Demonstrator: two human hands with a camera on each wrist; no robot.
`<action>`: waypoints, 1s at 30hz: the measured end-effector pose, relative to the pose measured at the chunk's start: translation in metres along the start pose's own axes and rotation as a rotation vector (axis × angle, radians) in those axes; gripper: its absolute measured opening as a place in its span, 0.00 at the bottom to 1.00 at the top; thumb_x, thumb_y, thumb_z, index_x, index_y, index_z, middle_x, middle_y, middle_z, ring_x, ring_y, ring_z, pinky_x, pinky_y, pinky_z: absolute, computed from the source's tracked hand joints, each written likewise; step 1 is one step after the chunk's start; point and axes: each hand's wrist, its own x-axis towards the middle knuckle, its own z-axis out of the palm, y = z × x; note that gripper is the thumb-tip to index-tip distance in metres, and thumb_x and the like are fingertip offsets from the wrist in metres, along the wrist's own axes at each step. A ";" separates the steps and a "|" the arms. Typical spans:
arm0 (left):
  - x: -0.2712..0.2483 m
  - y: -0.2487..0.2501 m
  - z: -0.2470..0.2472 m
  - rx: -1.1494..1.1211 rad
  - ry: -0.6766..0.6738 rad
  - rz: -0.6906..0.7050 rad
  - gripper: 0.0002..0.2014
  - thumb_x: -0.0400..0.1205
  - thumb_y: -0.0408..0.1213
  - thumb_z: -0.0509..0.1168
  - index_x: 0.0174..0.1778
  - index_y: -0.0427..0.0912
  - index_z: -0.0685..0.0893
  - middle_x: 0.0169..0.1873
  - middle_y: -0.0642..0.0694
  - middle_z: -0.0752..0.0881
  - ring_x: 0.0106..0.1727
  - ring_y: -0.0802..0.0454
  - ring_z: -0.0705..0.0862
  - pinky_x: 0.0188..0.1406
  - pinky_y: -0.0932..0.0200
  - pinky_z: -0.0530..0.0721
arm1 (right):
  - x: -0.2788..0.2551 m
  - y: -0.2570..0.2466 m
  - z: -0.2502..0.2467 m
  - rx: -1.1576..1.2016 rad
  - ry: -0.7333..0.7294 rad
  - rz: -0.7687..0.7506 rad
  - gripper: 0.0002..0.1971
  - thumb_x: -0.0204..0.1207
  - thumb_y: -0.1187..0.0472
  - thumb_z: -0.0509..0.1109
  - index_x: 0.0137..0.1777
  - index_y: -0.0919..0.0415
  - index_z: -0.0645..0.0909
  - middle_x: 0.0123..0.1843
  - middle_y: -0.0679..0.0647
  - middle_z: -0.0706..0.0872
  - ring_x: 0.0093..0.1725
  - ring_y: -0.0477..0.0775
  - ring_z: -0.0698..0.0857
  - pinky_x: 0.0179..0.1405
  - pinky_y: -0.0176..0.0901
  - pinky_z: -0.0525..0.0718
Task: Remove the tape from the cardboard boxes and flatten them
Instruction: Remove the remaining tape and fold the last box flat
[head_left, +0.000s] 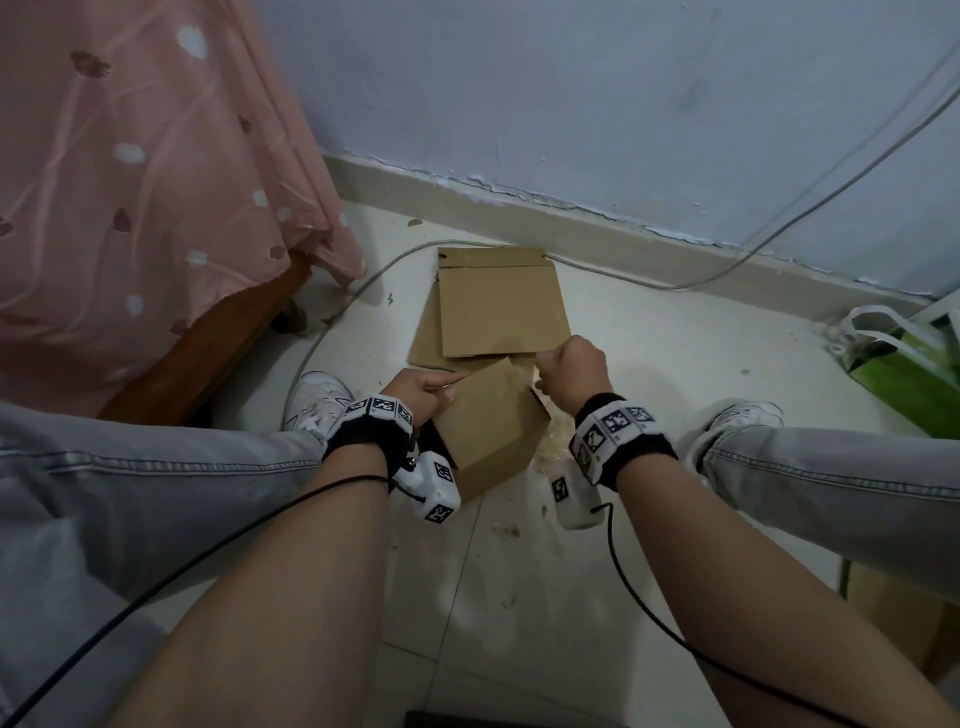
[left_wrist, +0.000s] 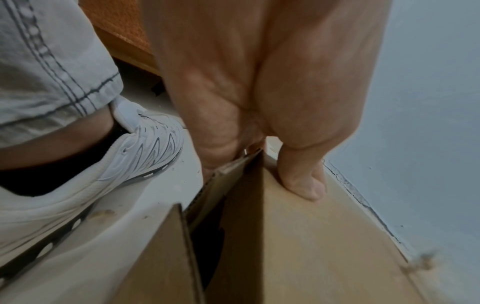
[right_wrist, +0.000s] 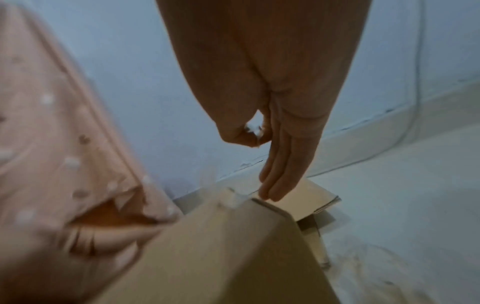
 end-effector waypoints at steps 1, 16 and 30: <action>0.000 0.000 0.000 -0.006 0.001 0.001 0.15 0.85 0.31 0.65 0.64 0.50 0.88 0.54 0.52 0.89 0.48 0.67 0.84 0.57 0.70 0.81 | 0.001 0.000 -0.003 0.154 0.000 0.029 0.14 0.79 0.63 0.64 0.35 0.72 0.77 0.36 0.65 0.87 0.41 0.66 0.89 0.45 0.58 0.89; 0.000 0.000 0.000 -0.019 -0.005 0.006 0.16 0.86 0.30 0.64 0.65 0.48 0.87 0.53 0.51 0.89 0.47 0.71 0.83 0.52 0.75 0.79 | -0.018 -0.015 0.024 -0.445 -0.063 -0.249 0.18 0.73 0.51 0.77 0.53 0.63 0.79 0.54 0.58 0.81 0.51 0.62 0.83 0.55 0.53 0.84; 0.000 0.002 -0.001 -0.005 0.007 0.006 0.15 0.86 0.30 0.64 0.65 0.46 0.87 0.52 0.50 0.88 0.44 0.70 0.83 0.42 0.82 0.79 | -0.018 -0.021 0.022 -0.384 -0.166 -0.245 0.10 0.75 0.57 0.75 0.45 0.64 0.81 0.46 0.59 0.85 0.45 0.61 0.84 0.45 0.49 0.84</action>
